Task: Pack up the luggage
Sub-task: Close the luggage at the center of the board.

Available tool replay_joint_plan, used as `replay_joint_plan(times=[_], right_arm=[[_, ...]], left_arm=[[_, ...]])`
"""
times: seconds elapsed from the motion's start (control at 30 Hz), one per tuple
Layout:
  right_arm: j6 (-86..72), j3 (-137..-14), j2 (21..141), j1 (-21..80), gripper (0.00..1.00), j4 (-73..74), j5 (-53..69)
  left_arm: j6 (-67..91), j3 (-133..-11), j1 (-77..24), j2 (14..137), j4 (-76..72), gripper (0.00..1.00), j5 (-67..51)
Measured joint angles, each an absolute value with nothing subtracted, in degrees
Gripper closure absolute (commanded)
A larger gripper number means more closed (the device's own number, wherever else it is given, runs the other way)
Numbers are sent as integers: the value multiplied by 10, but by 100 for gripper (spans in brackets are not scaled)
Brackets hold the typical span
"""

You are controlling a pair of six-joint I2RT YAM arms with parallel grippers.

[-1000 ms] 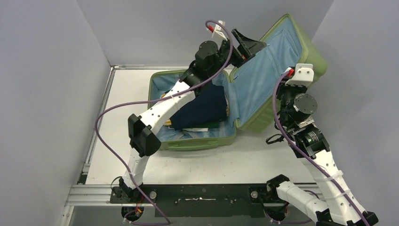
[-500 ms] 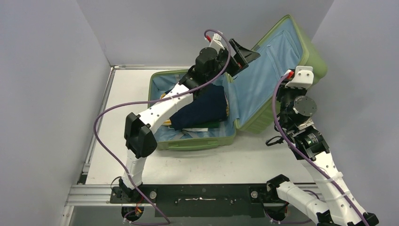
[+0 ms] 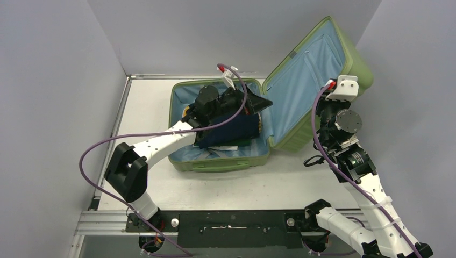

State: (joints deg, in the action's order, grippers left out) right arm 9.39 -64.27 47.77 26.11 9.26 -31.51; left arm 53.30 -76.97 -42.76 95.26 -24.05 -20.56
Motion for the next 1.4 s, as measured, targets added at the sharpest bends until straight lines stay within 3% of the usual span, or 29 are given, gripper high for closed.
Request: replay_joint_plan(times=[0.23,0.6,0.97,1.27,1.4], right_arm=[[93,-643,479,263,100,92,-315],[91,-651,487,264,100,95,-314],[85,-653,492,267,100,95,-314],[83,-655,497,267,100,95,-314],[81,-656,498,267,100,95,-314]], left_arm=[[330,-722,-447,946,-270,3,-258],[38,-811,-561,992,-199,8,-246],[1,-837,-562,1064,-181,13,-223],[21,-839,-570,1069,-204,26,-257],[29,-849,-575,1082,-216,39,-264]])
